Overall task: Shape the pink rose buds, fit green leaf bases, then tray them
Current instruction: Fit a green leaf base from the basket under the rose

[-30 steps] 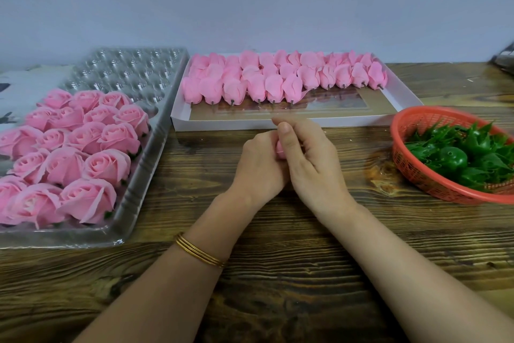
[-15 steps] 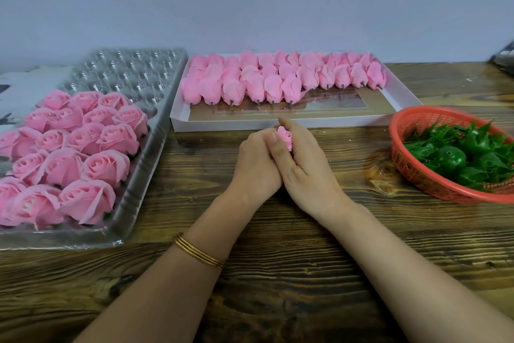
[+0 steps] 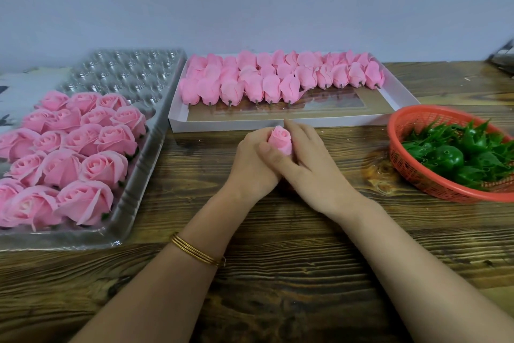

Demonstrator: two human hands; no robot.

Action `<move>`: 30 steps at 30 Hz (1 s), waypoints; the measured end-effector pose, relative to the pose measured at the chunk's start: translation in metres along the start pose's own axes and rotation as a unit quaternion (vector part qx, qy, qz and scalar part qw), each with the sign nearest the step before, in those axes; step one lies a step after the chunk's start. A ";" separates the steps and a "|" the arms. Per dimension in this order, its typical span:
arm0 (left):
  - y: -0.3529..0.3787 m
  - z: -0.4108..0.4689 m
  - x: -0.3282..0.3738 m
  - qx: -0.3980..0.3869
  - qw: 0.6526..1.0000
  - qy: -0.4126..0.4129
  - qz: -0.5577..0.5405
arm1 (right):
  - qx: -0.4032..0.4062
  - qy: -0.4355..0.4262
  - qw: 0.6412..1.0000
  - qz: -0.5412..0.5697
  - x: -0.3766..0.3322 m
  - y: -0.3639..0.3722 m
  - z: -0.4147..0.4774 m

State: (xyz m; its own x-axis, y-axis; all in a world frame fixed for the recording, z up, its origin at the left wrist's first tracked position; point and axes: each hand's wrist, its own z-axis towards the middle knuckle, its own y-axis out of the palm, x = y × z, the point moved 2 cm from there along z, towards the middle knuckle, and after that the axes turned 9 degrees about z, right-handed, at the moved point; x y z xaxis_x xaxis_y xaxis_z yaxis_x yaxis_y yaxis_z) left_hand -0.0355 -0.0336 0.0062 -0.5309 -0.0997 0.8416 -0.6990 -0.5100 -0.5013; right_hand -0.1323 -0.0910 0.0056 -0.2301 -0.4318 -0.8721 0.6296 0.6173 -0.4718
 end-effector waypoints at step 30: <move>0.007 -0.005 0.011 -0.119 0.984 0.037 -0.125 | -0.033 0.044 0.905 0.423 -0.014 -0.016 0.000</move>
State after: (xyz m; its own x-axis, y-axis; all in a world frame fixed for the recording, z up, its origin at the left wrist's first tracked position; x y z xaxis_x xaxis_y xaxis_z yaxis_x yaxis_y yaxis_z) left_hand -0.0488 -0.0344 0.0111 -0.3551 0.0715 0.9321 -0.9001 -0.2954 -0.3203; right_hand -0.1388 -0.0949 0.0257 0.2522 0.2657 -0.9305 0.5631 0.7417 0.3645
